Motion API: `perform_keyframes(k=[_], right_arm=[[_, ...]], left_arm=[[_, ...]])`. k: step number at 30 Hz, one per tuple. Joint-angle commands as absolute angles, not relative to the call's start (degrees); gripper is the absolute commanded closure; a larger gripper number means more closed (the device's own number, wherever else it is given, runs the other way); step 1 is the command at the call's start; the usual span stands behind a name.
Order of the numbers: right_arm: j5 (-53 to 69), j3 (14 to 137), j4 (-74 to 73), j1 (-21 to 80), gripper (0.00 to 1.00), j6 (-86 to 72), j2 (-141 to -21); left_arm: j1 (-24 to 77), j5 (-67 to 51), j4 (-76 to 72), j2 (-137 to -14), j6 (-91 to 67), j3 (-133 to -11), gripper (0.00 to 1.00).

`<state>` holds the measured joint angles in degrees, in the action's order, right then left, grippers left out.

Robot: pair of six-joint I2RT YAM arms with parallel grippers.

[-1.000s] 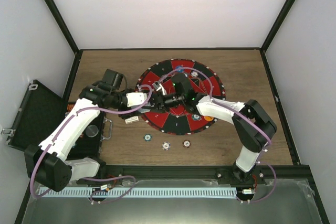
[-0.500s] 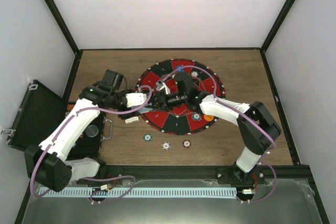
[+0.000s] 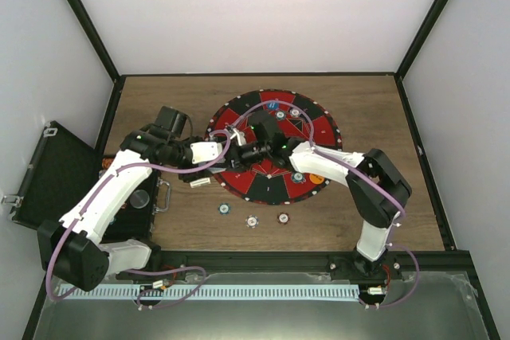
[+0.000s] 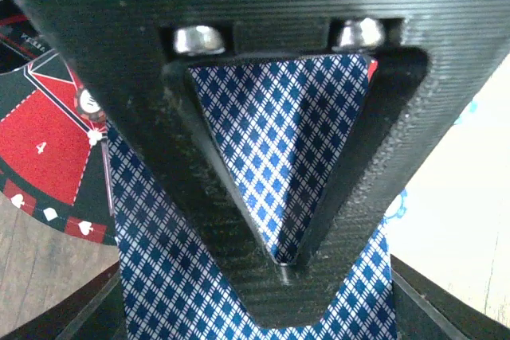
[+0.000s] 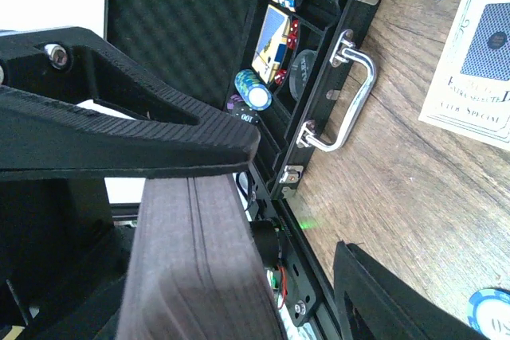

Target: Distribute texas hold em gaming equipment

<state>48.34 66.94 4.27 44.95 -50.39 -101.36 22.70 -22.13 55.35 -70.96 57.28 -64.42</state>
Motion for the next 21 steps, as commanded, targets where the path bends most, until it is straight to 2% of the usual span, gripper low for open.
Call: perform_keyframes(k=[1,8,21], right_arm=[[44.9,70.4,0.4,45.4,0.48,-49.1,-103.3],[40.6,69.1,-5.7,43.9,0.52,-45.0,-102.3],[40.9,64.8,-5.7,41.5,0.59,-44.2,-97.9]], left_arm=[[22.6,-23.4,54.8,-69.6,57.4,-64.3,0.96],[21.9,-23.0,55.5,-69.3,57.6,-64.7,0.96],[21.5,-23.6,56.0,-69.8,57.5,-64.9,0.96]])
